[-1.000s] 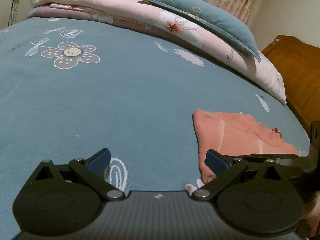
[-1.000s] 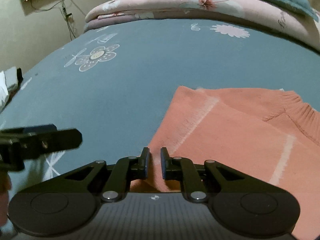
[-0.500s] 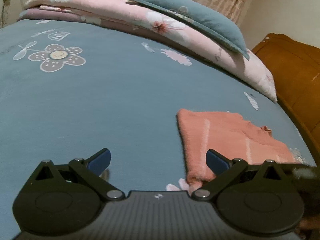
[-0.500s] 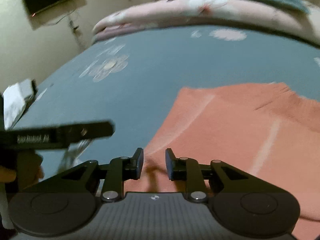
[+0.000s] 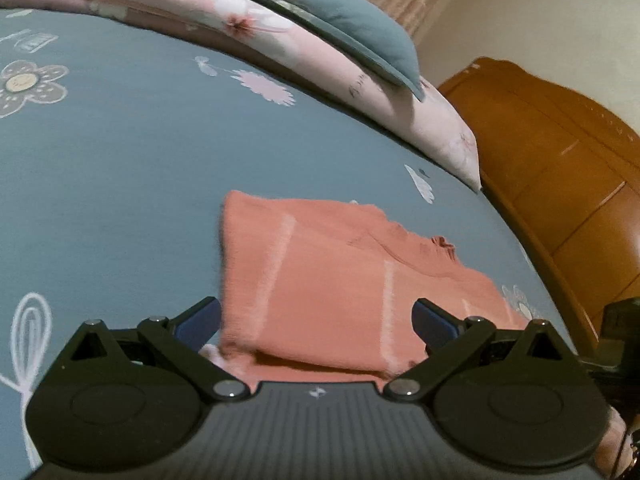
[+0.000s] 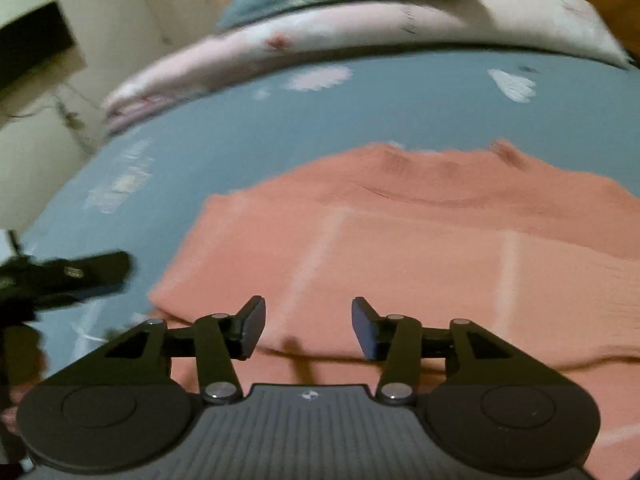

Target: Fold clothes

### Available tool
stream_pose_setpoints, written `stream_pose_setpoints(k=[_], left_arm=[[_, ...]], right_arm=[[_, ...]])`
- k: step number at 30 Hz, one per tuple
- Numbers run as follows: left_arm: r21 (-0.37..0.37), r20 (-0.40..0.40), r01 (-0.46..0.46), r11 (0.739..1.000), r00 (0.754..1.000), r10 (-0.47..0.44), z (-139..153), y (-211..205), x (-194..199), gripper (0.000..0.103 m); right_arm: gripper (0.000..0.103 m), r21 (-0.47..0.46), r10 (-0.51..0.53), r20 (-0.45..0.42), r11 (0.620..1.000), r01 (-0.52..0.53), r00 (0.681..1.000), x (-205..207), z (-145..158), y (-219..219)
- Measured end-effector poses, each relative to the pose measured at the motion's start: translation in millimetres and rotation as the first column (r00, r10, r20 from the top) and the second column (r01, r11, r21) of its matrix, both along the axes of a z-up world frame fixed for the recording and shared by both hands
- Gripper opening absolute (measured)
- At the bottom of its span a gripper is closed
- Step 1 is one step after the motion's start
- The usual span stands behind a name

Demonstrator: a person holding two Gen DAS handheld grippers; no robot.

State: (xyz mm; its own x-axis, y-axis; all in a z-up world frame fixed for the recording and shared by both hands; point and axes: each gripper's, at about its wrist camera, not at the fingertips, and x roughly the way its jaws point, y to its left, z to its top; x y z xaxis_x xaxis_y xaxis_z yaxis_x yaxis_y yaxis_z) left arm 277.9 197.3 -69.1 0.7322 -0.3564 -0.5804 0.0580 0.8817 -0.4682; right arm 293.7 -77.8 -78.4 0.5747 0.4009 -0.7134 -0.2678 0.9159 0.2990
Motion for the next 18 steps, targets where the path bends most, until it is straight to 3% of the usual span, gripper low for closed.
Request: stream_pose_setpoints(k=[2,8,18], left_arm=[[0.014,-0.005,0.020,1.000,1.000,-0.020,-0.4,-11.7,1.1,0.101],[0.044,-0.008,0.111,0.993,0.994,-0.110,1.8,-49.3,3.2,0.101],[0.164,-0.025,0.195,0.967,0.981,-0.194,-4.5,-102.7,12.4,0.101]], right_arm=[[0.052,0.008,-0.026,-0.024,1.000,0.026,0.999,-3.3,-3.1,-12.6],[0.066,0.089,-0.110,0.076,0.991,0.103,0.991,-23.9,22.7,-58.6],[0.069,0.235,-0.258,-0.034,0.937,0.258,0.966,-13.3,-19.5,-116.5]])
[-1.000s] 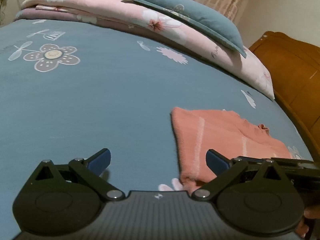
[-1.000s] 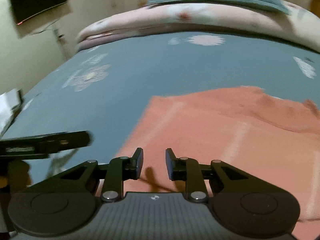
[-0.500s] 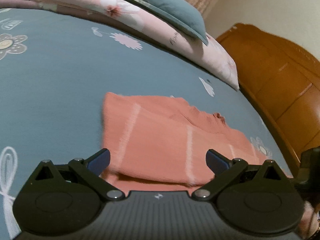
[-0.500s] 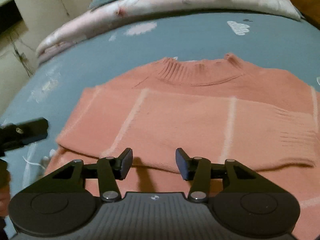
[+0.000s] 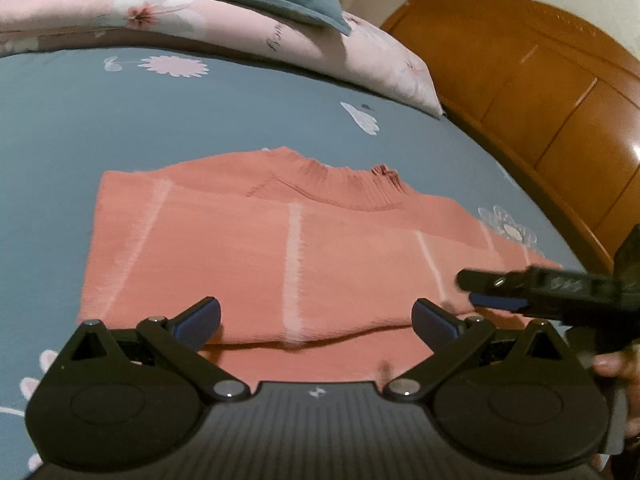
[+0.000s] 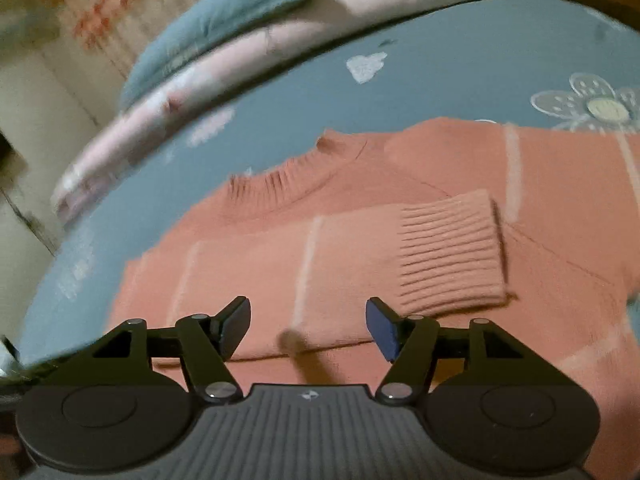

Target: Fold clothes

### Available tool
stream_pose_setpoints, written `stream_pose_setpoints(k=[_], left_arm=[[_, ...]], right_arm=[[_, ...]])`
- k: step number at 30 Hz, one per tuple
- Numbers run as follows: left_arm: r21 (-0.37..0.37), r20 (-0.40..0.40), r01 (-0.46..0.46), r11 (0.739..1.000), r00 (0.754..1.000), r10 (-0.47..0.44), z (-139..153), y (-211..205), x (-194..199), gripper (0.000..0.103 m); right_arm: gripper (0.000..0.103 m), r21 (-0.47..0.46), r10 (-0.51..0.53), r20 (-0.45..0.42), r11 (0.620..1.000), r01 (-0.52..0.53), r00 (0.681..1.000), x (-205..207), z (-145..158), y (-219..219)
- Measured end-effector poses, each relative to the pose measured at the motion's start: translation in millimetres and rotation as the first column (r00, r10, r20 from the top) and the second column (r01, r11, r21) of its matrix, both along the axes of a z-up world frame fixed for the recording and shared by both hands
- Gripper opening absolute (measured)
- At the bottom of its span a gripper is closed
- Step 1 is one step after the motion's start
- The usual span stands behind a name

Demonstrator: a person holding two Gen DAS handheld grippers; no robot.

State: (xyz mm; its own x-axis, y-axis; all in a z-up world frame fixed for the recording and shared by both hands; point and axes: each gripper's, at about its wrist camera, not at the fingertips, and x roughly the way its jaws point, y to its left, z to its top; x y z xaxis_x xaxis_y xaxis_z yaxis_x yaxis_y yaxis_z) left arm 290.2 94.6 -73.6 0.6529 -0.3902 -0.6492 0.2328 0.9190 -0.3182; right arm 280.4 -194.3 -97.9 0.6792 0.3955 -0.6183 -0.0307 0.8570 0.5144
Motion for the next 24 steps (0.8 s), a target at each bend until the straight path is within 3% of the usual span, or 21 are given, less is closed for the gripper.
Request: stream_pose_setpoints(k=[5,11,16,20,24], left_arm=[[0.029,-0.007,0.015,0.999,1.000,-0.015,-6.2,-16.2,6.2,0.101],[0.080,-0.018,0.036,0.996,0.999,-0.035,-20.8,-29.5,9.6,0.101],[0.116,0.005,0.048,0.992,0.999,-0.048,-18.2,-37.5,5.3,0.101],[0.110,0.034,0.082,0.990,0.996,-0.087,-12.4,-47.8,-1.8,0.101],[0.107,0.033,0.158,0.982,0.986,-0.162,-13.1,-68.0,-8.9,0.101]], right_arm=[[0.073,-0.039,-0.051,0.071,0.998,0.053,0.996,-11.4,18.1,-29.8],[0.075,-0.021,-0.076,0.013,0.997,0.077,0.997,6.4,0.2,-50.8],[0.075,0.065,-0.178,0.032,0.982,0.175,0.984,-22.0,3.4,-99.5],[0.077,0.033,-0.305,0.077,0.952,0.303,0.949,-62.5,17.5,-153.9],[0.079,0.052,-0.492,0.061,0.871,0.489,0.869,-105.6,15.5,-217.3]])
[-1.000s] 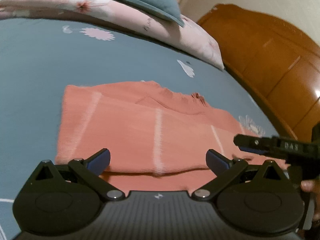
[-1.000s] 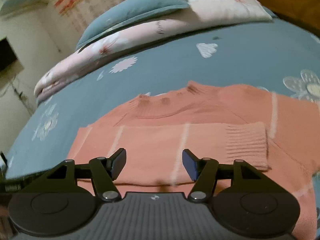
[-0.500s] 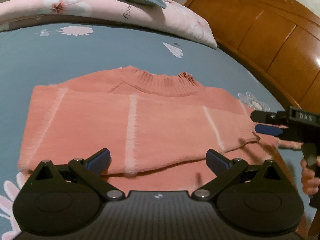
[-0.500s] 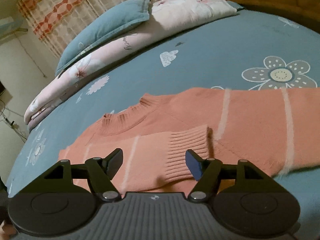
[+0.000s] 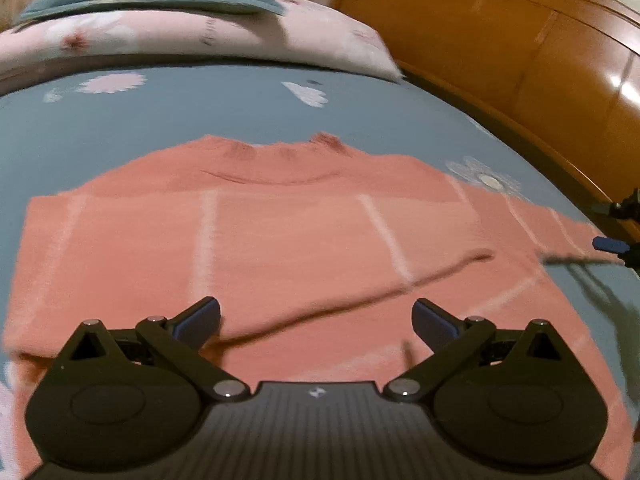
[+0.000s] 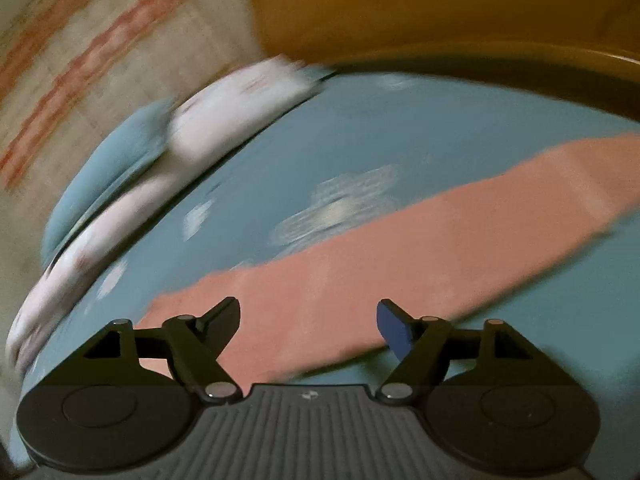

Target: Fold clothes

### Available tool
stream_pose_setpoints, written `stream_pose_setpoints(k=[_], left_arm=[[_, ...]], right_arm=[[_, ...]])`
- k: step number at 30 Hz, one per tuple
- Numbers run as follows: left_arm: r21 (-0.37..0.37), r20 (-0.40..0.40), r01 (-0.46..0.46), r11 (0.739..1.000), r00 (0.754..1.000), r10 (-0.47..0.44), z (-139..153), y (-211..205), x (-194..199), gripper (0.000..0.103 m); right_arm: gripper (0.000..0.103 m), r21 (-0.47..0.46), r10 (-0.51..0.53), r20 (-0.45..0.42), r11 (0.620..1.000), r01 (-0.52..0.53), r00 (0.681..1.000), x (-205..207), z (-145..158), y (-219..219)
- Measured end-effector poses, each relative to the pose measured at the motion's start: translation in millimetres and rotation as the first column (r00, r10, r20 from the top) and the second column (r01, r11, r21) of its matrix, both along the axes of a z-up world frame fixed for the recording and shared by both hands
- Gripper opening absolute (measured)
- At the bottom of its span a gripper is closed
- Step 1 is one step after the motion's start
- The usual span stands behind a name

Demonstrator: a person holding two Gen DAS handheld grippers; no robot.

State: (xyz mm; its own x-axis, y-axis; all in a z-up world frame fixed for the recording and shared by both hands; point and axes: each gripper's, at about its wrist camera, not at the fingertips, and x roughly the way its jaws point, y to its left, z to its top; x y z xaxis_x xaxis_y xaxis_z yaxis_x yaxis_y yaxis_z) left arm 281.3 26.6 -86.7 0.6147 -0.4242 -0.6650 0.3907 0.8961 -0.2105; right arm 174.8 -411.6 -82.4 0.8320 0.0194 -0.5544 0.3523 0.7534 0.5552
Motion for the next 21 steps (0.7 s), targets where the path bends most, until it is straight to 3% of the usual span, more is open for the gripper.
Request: stream_pose_setpoints(k=[4,9,14,21], left_arm=[[-0.021,-0.015,0.094,0.995,0.995,-0.094,-0.6,-19.5,-7.5,0.101],[-0.065,-0.054,0.193,0.979,0.979,-0.197,-7.7,-33.0,-12.9,0.102],[-0.046,-0.051,0.215,0.976,0.975,-0.217,-13.1,-36.7,-15.1,0.102],[-0.091,-0.054,0.210,0.973,0.975,-0.216,-16.4,-29.4,-10.6,0.102]], right_arm=[[0.079,0.066,-0.157,-0.022,0.985,0.158,0.987,-32.5,-12.9,-51.3],[0.080,0.199,-0.294,-0.042,0.934,0.296,0.955,-51.5,-41.9,-100.3],[0.082,0.352,-0.339,0.011,0.882,0.314,0.941,-52.7,-68.5,-129.8],[0.082,0.376,-0.376,0.077,0.869,0.323,0.923,-45.4,-75.8,-151.3]])
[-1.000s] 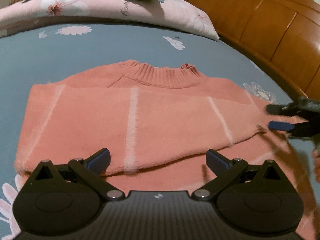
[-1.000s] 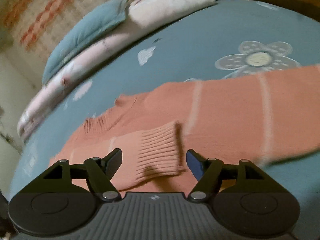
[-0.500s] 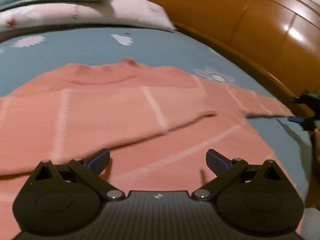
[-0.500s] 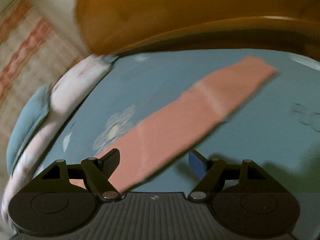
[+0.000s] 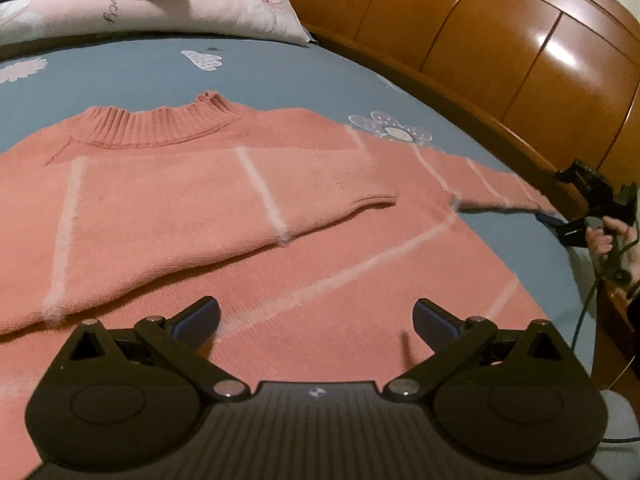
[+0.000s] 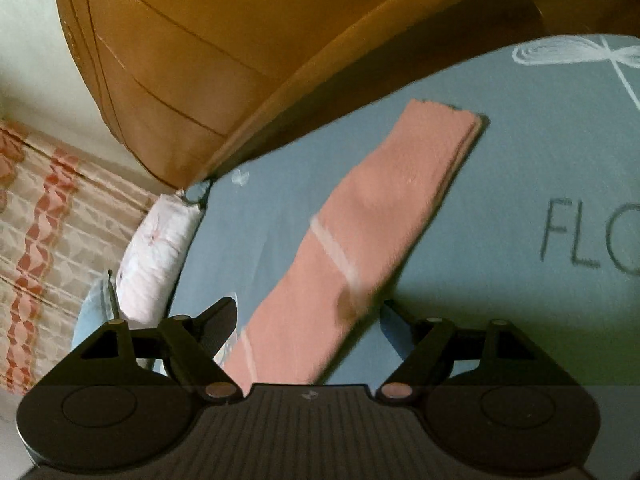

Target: Fold clothes

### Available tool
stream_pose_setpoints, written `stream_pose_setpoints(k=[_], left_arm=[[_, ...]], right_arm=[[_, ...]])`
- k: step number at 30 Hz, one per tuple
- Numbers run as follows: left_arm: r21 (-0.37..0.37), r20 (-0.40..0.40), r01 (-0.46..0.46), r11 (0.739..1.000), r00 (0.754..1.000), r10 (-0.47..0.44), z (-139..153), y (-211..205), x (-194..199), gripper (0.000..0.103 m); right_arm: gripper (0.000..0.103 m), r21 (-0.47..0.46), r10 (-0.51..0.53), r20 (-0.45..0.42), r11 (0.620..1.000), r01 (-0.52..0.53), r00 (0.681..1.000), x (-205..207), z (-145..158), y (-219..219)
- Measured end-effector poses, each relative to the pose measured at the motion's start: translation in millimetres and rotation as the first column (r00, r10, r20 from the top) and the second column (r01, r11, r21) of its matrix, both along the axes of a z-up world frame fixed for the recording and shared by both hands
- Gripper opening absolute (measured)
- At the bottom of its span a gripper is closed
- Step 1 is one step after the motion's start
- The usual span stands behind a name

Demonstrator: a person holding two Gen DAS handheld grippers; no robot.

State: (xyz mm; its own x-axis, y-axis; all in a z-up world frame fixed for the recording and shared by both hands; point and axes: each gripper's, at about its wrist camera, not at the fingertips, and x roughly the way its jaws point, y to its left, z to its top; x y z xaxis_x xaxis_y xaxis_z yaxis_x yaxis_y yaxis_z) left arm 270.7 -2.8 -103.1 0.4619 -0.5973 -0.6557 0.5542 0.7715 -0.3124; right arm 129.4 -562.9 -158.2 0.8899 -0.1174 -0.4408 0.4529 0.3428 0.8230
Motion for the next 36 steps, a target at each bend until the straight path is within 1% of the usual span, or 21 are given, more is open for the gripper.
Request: stream_pose_setpoints(k=[3,5,11,14,16,17,18,19,20,21,22,23,25,27,29,34,36], left_arm=[[-0.027,-0.011,-0.010,1.000,1.000,0.009,-0.9,3.3,1.9,0.102],[-0.048,-0.019,-0.015,0.999,1.000,0.014,-1.5,5.2,4.1,0.102],[-0.098,-0.037,-0.022,0.995,0.999,0.018,-3.2,11.3,8.9,0.102],[-0.106,-0.039,-0.021,0.994,0.999,0.017,-3.5,11.6,9.3,0.102],[-0.106,-0.038,-0.020,0.994,0.999,0.016,-3.5,11.9,9.6,0.102],[-0.105,-0.038,-0.018,0.994,0.999,0.015,-3.4,12.0,9.7,0.102],[-0.104,-0.038,-0.017,0.994,0.999,0.013,-3.3,12.0,9.7,0.102],[-0.103,-0.038,-0.016,0.995,0.999,0.013,-3.2,12.1,9.9,0.102],[-0.101,-0.039,-0.016,0.995,0.999,0.012,-3.0,11.7,10.2,0.102],[-0.099,-0.039,-0.015,0.995,0.999,0.011,-2.7,11.1,10.3,0.102],[-0.097,-0.038,-0.014,0.995,0.999,0.010,-2.6,10.8,10.4,0.102],[-0.095,-0.037,-0.013,0.995,0.999,0.009,-2.6,10.4,10.4,0.102],[-0.092,-0.035,-0.012,0.996,0.999,0.009,-2.4,10.2,9.8,0.102],[-0.089,-0.035,-0.014,0.996,0.999,0.011,-1.7,10.2,9.2,0.102],[-0.076,-0.030,-0.014,0.997,0.999,0.011,0.0,8.9,7.7,0.102],[0.000,0.014,0.014,1.000,1.000,-0.014,7.7,-0.1,0.4,0.102],[0.012,0.034,0.027,1.000,0.999,-0.027,11.5,-2.4,-2.7,0.102]], right_arm=[[0.082,-0.005,-0.031,0.031,0.999,0.031,0.999,4.3,-2.4,-7.1],[0.082,-0.027,-0.034,0.038,0.999,0.035,0.999,10.8,-3.1,-10.1],[0.083,-0.130,-0.023,0.057,0.991,0.030,0.998,33.1,-1.2,-16.4],[0.083,-0.181,-0.017,0.057,0.983,0.027,0.998,37.2,-0.1,-14.0],[0.080,-0.210,-0.015,0.049,0.977,0.025,0.999,36.9,0.4,-11.4],[0.072,-0.225,-0.019,0.033,0.974,0.026,0.999,36.5,0.5,-10.4],[0.060,-0.238,-0.028,0.010,0.971,0.029,1.000,36.7,0.4,-9.6],[0.054,-0.245,-0.039,-0.013,0.969,0.034,0.999,36.9,0.4,-9.4],[0.041,-0.251,-0.048,-0.036,0.967,0.037,0.998,37.4,0.3,-9.8],[0.034,-0.255,-0.054,-0.058,0.966,0.038,0.997,38.2,0.1,-10.9],[0.023,-0.259,-0.060,-0.079,0.965,0.038,0.995,39.1,-0.2,-12.1],[0.017,-0.261,-0.065,-0.100,0.965,0.037,0.993,40.3,0.1,-13.2],[0.015,-0.269,-0.064,-0.132,0.963,0.026,0.989,43.8,3.2,-13.0],[0.013,-0.300,-0.065,-0.181,0.954,0.008,0.981,50.5,10.8,-9.1],[0.012,-0.328,-0.061,-0.210,0.945,-0.012,0.976,57.9,19.6,-3.0],[0.011,-0.392,-0.010,-0.201,0.917,-0.071,0.979,70.0,50.2,17.8],[0.011,-0.421,0.026,-0.201,0.900,-0.110,0.979,78.9,66.0,30.3]])
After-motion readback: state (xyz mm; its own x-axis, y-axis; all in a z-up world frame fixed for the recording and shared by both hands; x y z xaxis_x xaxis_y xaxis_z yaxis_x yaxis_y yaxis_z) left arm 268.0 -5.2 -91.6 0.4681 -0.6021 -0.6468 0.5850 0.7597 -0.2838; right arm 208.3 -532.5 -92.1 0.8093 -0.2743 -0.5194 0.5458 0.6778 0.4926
